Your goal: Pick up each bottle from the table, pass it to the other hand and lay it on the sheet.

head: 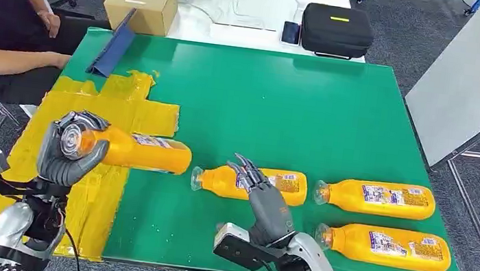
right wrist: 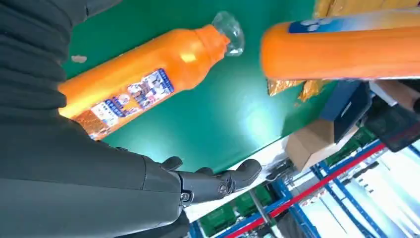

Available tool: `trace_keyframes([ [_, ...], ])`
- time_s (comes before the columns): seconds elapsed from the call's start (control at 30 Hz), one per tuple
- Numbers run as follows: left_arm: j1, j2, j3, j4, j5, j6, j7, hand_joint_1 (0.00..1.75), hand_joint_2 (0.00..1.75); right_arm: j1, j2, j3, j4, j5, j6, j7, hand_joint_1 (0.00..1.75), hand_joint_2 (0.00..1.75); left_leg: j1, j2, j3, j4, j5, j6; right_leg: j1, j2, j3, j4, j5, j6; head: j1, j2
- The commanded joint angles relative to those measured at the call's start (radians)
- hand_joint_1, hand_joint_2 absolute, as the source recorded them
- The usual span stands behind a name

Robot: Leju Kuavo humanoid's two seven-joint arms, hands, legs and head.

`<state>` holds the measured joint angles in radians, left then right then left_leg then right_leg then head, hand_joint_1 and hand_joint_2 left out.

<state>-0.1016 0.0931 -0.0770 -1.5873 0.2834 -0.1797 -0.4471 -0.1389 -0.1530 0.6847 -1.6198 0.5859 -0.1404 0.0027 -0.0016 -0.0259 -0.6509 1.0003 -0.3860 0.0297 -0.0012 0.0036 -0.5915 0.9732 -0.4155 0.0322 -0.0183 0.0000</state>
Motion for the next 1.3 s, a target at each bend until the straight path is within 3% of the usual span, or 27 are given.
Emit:
trace_keyframes([
  [0.03, -0.049, 0.005, 0.025, 0.063, -0.004, 0.001, -0.001, 1.75, 1.75, -0.001, -0.027, -0.017, -0.015, -0.003, -0.002, 0.003, 0.00, 1.75, 0.000, 0.000, 0.003, 0.000, -0.001, -0.001, 0.000, -0.001, 0.003, 0.000, -0.001, 0.000, 0.000, 0.000],
  [0.23, -0.049, 0.004, 0.030, 0.059, -0.036, 0.039, -0.012, 1.75, 1.75, -0.001, -0.029, -0.017, -0.014, 0.027, -0.014, 0.011, 0.00, 1.75, 0.000, 0.001, 0.003, 0.000, -0.001, -0.001, 0.001, -0.001, 0.004, 0.000, -0.001, 0.000, 0.000, 0.000],
  [0.27, -0.060, 0.006, 0.037, 0.058, -0.109, 0.115, -0.042, 1.75, 1.75, 0.005, -0.040, -0.022, -0.028, 0.039, -0.017, 0.022, 0.00, 0.00, 0.001, 0.001, 0.004, 0.001, -0.002, -0.002, 0.001, -0.001, 0.005, 0.000, -0.002, 0.000, 0.000, 0.000],
  [0.4, -0.109, 0.019, 0.085, 0.053, -0.501, 0.516, -0.130, 1.75, 1.75, 0.081, -0.081, -0.088, -0.143, 0.063, -0.016, 0.065, 0.00, 0.00, 0.001, -0.003, 0.002, 0.001, -0.001, -0.001, 0.001, -0.004, 0.003, 0.001, -0.002, 0.000, 0.000, 0.000],
  [0.43, -0.116, 0.025, 0.080, 0.059, -0.642, 0.634, -0.121, 1.75, 1.75, 0.099, -0.090, -0.101, -0.171, 0.068, -0.011, 0.077, 0.00, 0.00, 0.001, -0.002, 0.001, 0.001, -0.001, -0.001, 0.001, -0.004, 0.002, 0.001, -0.002, 0.000, 0.000, 0.000],
  [0.5, -0.129, 0.055, 0.037, 0.101, -0.869, 0.735, -0.054, 1.75, 1.75, 0.103, -0.103, -0.105, -0.178, 0.081, 0.005, 0.101, 0.00, 0.00, 0.000, -0.001, 0.001, 0.000, 0.000, -0.001, 0.000, -0.002, 0.001, 0.000, -0.001, 0.000, 0.000, 0.000],
  [0.53, -0.137, 0.073, 0.007, 0.136, -0.997, 0.753, 0.008, 1.75, 1.75, 0.101, -0.104, -0.108, -0.172, 0.096, 0.011, 0.116, 0.00, 1.75, 0.000, -0.001, 0.004, 0.001, -0.002, -0.002, 0.001, -0.003, 0.005, 0.001, -0.003, 0.000, 0.000, 0.000],
  [0.67, -0.181, 0.132, -0.120, 0.339, -1.528, 0.842, 0.253, 1.75, 1.75, 0.063, -0.091, -0.117, -0.124, 0.086, 0.037, 0.131, 0.00, 1.75, 0.000, -0.001, 0.007, -0.001, -0.002, -0.002, 0.000, -0.003, 0.008, -0.001, -0.003, 0.000, 0.000, 0.000],
  [0.8, -0.215, 0.190, -0.231, 0.472, -1.698, 0.772, 0.369, 1.75, 1.75, 0.032, -0.068, -0.124, -0.102, 0.113, 0.038, 0.131, 0.00, 1.75, -0.001, 0.001, 0.004, -0.001, 0.000, -0.001, 0.000, -0.001, 0.004, -0.001, -0.001, 0.000, 0.000, 0.000],
  [1.1, -0.232, 0.228, -0.294, 0.523, -1.717, 0.683, 0.371, 1.75, 1.75, -0.006, -0.040, -0.114, -0.055, 0.124, 0.050, 0.118, 0.00, 1.75, 0.001, 0.004, 0.004, 0.000, -0.001, -0.001, 0.001, 0.000, 0.004, 0.000, -0.001, -0.001, 0.000, 0.000],
  [1.3, -0.305, 0.255, -0.389, 0.641, -1.658, 0.546, 0.282, 1.75, 1.75, -0.113, -0.020, -0.089, 0.069, 0.102, 0.089, 0.048, 0.00, 1.75, 0.000, 0.004, 0.002, 0.000, 0.000, -0.001, 0.001, 0.001, 0.002, 0.000, 0.000, -0.001, 0.000, 0.000],
])
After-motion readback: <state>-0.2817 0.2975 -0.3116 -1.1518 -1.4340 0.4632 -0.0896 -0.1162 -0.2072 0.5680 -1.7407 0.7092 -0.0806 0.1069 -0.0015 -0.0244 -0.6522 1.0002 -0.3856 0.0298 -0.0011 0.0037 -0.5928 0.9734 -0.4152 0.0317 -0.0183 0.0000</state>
